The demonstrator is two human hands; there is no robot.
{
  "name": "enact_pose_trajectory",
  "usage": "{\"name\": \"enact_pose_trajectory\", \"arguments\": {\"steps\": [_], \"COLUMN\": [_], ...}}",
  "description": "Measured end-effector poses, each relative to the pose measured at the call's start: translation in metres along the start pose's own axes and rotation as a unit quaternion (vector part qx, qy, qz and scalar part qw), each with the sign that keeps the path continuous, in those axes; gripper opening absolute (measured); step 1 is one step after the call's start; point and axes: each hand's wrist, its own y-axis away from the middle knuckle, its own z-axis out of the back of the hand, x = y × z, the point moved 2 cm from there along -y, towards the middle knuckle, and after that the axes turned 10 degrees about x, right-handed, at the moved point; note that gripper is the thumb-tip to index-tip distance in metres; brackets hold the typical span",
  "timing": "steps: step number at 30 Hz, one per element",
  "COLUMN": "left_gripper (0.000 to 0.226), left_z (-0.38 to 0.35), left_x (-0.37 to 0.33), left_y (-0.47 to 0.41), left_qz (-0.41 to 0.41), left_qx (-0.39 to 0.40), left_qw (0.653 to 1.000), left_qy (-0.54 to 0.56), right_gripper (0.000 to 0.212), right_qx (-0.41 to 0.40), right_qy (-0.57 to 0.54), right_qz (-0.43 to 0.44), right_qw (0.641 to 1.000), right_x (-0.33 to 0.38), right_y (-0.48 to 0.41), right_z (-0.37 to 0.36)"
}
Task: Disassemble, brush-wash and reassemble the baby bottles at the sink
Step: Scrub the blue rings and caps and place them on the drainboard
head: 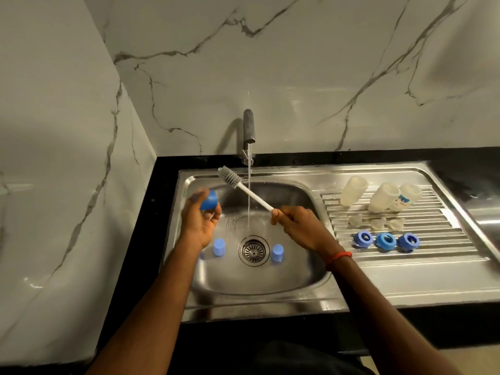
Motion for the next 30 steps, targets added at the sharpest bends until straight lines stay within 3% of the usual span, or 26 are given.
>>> {"name": "enact_pose_trajectory", "arguments": {"steps": [5,7,10,13,18,25,30], "left_gripper": [0.012,0.027,0.033,0.026,0.016,0.013,0.036], "left_z": [-0.02,-0.025,-0.035,-0.03,-0.031,-0.033,-0.04], "left_x": [0.017,0.025,0.031,0.023,0.029,0.015,0.032], "left_y": [0.014,0.017,0.014,0.005,0.011,0.006,0.01], "left_qz": [0.038,0.049,0.046,0.027,0.019,-0.012,0.009], "left_qx": [0.061,0.071,0.019,-0.041,-0.047,-0.055,-0.052], "left_qw": [0.995,0.991,0.994,0.994,0.996,0.994,0.989], "left_qy": [0.076,0.098,0.094,0.097,0.068,0.089,0.137], "right_gripper": [0.033,0.044,0.066,0.066,0.069,0.054,0.04], "right_qx": [0.025,-0.009,-0.019,-0.009,-0.027,-0.003,-0.036], "right_qy": [0.031,0.06,0.107,0.088,0.092,0.062,0.074], "right_qz": [0.024,0.018,0.025,0.041,0.022,0.042,0.026], "right_qw": [0.999,0.998,0.994,0.995,0.995,0.997,0.996], "right_x": [0.002,0.002,-0.005,-0.013,-0.024,-0.024,-0.012], "right_y": [0.006,0.003,-0.004,0.008,0.014,0.023,0.007], "right_z": [-0.019,-0.03,-0.043,-0.041,-0.035,-0.037,-0.037]}}
